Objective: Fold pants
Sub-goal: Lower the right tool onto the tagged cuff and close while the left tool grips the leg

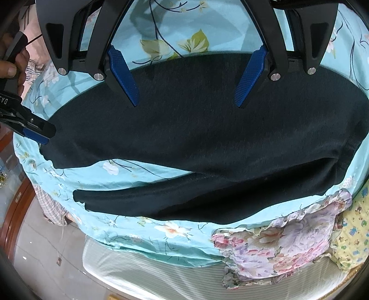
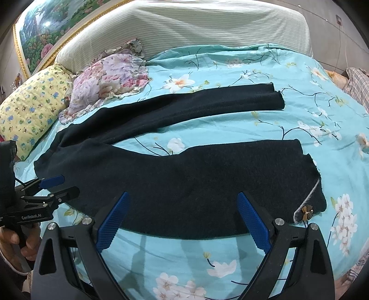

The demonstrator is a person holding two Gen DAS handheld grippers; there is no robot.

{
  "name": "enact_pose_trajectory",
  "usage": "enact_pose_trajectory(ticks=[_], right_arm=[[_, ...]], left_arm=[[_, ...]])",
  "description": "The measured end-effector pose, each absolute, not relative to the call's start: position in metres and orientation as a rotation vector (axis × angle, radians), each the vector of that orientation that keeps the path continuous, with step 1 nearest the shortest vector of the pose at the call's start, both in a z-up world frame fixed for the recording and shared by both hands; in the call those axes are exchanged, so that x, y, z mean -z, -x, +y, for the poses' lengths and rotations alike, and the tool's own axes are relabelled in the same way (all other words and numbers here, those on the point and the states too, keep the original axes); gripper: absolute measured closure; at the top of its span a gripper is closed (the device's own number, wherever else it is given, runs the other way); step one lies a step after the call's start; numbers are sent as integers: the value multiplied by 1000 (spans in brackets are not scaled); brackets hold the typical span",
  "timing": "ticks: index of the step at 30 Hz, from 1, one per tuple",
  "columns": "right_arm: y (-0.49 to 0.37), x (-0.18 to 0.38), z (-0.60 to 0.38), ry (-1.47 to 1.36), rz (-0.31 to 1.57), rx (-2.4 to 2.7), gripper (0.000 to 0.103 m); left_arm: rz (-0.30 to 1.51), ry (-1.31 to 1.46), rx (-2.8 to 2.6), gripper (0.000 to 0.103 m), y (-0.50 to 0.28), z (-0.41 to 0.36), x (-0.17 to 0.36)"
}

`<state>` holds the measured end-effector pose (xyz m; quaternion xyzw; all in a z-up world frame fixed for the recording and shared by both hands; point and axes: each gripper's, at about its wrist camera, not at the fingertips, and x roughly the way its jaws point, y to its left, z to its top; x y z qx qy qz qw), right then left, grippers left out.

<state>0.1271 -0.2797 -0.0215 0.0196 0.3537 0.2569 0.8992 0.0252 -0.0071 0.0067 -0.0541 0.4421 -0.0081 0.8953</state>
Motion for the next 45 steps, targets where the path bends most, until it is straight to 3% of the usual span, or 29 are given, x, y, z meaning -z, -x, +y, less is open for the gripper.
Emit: enact_pose_trajectory(ticks=[20,45], right_arm=[[-188,-7,-306,-102,721,-508,9],[-375,-24,-347,-168,805,-477,9]], left_arm=[[872,63,28,17,-82,-3,-38],[996,-20,168,17,-254,-9,-29]])
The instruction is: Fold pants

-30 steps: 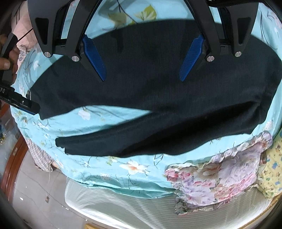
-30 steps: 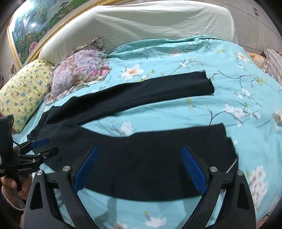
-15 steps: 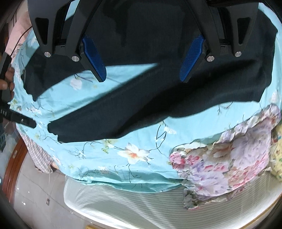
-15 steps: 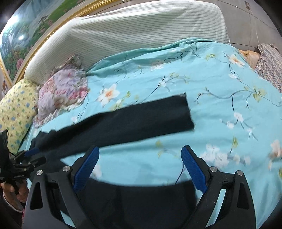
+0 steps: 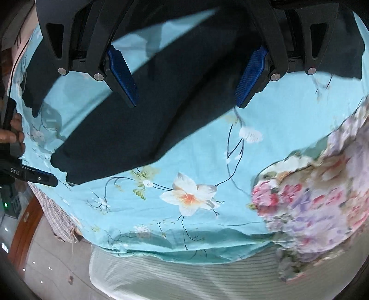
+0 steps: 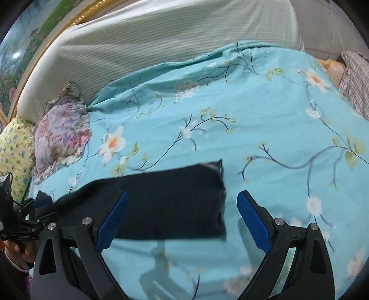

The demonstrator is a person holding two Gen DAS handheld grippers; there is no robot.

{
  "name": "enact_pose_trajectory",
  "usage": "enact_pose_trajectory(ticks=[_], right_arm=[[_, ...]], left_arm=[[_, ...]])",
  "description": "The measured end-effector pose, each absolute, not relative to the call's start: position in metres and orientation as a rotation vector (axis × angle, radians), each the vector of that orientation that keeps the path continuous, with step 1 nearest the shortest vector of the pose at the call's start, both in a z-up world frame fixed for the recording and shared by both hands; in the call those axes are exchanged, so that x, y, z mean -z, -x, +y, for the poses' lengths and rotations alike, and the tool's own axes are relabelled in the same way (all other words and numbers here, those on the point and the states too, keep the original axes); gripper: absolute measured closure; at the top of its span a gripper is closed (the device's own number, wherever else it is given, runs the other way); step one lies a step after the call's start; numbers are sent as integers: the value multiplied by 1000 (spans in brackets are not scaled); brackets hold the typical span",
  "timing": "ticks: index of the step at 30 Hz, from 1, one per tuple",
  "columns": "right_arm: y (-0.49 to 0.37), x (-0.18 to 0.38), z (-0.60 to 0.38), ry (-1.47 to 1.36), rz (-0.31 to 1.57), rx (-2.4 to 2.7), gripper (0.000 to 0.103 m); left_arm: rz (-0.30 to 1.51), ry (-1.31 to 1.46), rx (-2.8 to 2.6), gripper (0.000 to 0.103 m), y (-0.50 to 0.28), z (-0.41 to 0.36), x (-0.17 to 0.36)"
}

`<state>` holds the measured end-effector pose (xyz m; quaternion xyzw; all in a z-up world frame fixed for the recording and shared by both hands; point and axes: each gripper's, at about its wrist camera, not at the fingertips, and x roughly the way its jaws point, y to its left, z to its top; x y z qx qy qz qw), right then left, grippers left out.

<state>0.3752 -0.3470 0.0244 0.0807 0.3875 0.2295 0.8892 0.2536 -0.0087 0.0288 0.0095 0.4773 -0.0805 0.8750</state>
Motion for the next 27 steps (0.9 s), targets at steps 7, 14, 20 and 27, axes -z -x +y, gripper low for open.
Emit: enact_pose_trajectory(ticks=[7,14,20,27], right_arm=[[-420,-9,-341,-135,865,-487,15],[-436,4,-338,-126,913,-514,45],[-433,0,-338,-123,904,-542,90],[-408,-27,-352,-173,820,-619,93]], left_arm=[[1080,-69,192,17,-298,-11,-3],[1131,-107,230,22,-316,-17,16],[1127,-128,294,88,-311,-28,11],[1036,-64,358,98,-273,-25,-23]])
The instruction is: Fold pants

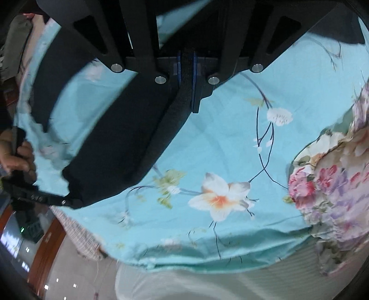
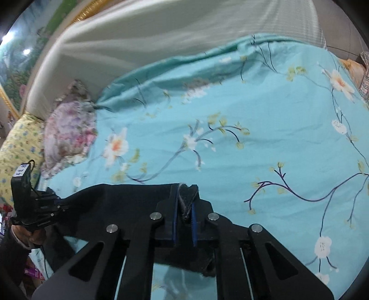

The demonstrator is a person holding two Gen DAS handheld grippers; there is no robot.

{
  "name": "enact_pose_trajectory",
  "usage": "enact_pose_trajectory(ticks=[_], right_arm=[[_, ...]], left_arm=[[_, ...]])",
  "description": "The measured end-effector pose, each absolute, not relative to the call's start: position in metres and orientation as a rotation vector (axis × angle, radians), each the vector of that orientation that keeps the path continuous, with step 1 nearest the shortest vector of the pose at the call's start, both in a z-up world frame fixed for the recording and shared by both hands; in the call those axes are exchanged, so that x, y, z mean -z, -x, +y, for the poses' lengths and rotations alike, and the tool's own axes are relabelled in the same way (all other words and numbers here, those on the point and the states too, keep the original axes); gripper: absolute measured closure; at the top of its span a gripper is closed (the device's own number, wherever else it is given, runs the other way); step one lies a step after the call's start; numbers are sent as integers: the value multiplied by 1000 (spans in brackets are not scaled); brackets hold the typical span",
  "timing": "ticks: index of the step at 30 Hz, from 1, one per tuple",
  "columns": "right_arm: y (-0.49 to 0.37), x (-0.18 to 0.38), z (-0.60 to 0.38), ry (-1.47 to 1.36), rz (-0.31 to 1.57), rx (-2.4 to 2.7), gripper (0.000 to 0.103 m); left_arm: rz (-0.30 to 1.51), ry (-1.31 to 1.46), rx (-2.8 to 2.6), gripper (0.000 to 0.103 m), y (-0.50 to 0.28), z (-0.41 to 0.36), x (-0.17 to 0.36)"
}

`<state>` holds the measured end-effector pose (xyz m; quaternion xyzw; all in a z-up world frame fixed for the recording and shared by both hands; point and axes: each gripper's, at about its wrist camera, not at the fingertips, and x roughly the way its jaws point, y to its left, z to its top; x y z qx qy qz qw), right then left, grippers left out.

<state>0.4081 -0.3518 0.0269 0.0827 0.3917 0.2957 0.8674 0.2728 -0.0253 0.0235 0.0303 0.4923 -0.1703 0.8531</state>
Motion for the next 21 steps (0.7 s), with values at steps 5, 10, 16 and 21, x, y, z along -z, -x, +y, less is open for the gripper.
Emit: enact_pose_trajectory(ticks=[5,10,16,21], right_arm=[[-379,-40,-362,-182,771,-674,93],[-342,-40,-379,-187,733,-745,93],[-300,-23,-405,-213,737,-781,94],[-267,-9,-415,-221,741,-805,94]], left_arm=[[987,-29,396,98,-225,-23,-44],[964,-31,425,99,-178,-30,-51],[956,-18,439,99,-135,-32,-44],[963,-4,443,99,-107,-29,-35]])
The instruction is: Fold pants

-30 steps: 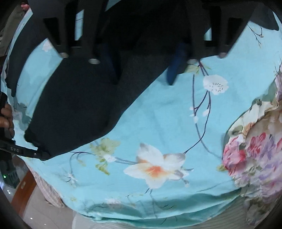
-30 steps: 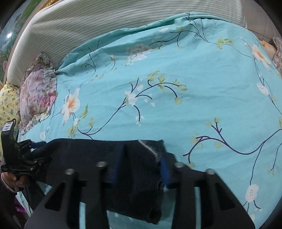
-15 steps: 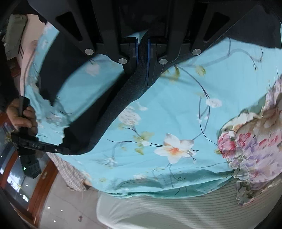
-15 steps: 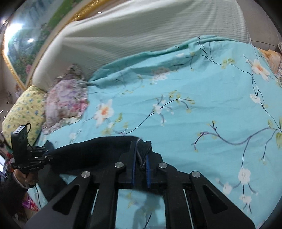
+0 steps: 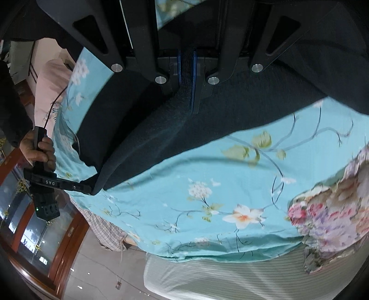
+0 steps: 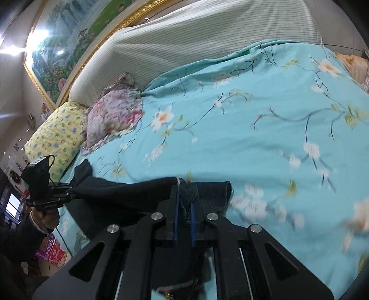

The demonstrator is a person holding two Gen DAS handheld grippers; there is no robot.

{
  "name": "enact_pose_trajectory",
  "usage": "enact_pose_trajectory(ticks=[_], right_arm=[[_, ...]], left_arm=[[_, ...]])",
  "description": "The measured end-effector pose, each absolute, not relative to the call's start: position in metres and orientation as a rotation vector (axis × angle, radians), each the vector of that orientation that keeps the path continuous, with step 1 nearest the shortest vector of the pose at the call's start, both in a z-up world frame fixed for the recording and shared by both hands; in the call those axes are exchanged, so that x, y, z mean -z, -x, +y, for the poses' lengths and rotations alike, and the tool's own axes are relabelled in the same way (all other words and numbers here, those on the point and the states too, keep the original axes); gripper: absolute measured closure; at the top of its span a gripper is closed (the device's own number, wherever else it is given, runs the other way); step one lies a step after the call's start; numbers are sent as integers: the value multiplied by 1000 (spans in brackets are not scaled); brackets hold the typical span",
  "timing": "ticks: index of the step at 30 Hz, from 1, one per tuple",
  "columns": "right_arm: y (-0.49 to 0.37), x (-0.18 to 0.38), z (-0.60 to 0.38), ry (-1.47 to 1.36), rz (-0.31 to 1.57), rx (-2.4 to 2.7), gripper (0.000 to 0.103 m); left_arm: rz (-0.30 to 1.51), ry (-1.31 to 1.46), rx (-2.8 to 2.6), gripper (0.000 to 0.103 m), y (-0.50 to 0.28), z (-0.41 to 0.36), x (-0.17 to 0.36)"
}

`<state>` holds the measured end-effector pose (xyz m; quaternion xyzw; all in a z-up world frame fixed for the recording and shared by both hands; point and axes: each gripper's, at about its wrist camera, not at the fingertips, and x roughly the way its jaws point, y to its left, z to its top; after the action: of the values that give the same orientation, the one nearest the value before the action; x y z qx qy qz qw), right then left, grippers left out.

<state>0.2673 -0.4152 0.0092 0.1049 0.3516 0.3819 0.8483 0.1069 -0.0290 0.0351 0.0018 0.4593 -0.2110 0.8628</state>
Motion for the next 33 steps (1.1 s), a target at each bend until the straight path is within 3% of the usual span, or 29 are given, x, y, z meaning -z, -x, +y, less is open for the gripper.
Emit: enact_pose_trajectory(ticks=[8,22,25,28,30,33], right_arm=[[-219,-9,-415,-180,701,-840,94],[-195,30,-413,-61,831,-732,94],[-192,29,-410,-36,842,-707,89],[-185,25,-410,-19,845,-669,75],[-179,19,-412,-19,834,-649,56],[-169,7,-417,-47,788,-644,52]], left_arm=[[950,22,442,99,-78,-24,-30],[1000,12,449,95,-64,-29,7],[999,33,451,88,-58,-26,6],[1000,73,458,81,-50,-20,6],[1005,95,460,79,-46,-16,7],[1006,129,457,76,-37,-9,6]])
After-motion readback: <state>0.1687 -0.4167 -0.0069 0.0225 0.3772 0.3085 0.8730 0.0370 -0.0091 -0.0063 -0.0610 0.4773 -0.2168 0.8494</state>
